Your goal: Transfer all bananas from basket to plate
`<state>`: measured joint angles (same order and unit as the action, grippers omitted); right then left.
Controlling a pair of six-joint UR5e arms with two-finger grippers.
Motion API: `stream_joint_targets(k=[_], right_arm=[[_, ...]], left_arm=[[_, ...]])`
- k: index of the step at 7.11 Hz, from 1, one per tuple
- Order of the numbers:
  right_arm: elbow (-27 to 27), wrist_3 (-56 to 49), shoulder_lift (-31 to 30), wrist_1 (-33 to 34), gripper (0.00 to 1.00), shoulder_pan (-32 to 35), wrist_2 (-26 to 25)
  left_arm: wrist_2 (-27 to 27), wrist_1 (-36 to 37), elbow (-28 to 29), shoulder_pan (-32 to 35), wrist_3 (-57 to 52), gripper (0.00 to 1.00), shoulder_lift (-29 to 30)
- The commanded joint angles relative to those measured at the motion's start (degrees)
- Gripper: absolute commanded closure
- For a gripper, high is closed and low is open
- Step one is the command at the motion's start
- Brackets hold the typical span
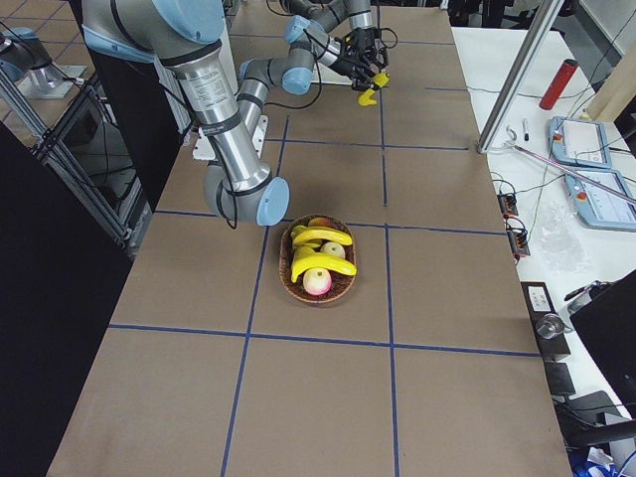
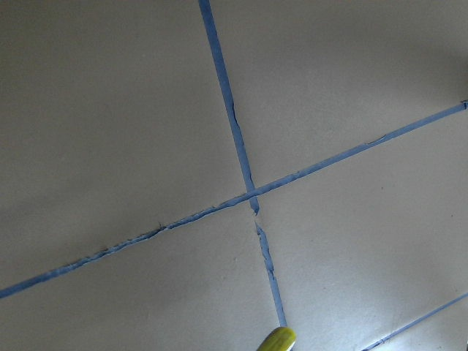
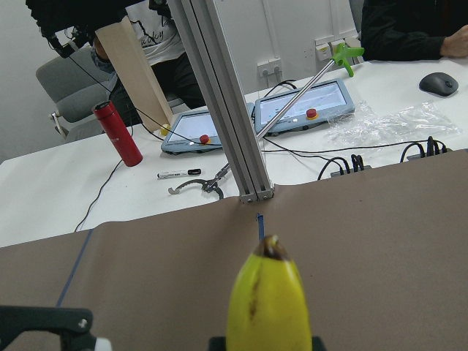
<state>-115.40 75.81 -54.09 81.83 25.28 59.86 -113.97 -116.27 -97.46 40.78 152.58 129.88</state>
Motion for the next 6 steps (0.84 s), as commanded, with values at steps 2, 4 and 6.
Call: stream_joint_targets(k=[2, 4, 6], right_arm=[[0.0, 0.0, 0.6, 0.0, 1.00, -0.3, -1.3], [0.1, 0.0, 0.6, 0.0, 1.00, -0.4, -1.9], [0.1, 0.0, 0.6, 0.0, 1.00, -0.3, -1.8]], left_arm=[[3.5, -1.7, 1.8, -2.4, 4.7, 0.00, 2.5], [3.6, -2.2, 1.8, -4.2, 5.0, 0.00, 3.2], [5.2, -2.6, 1.8, -5.6, 6.1, 0.00, 3.4]])
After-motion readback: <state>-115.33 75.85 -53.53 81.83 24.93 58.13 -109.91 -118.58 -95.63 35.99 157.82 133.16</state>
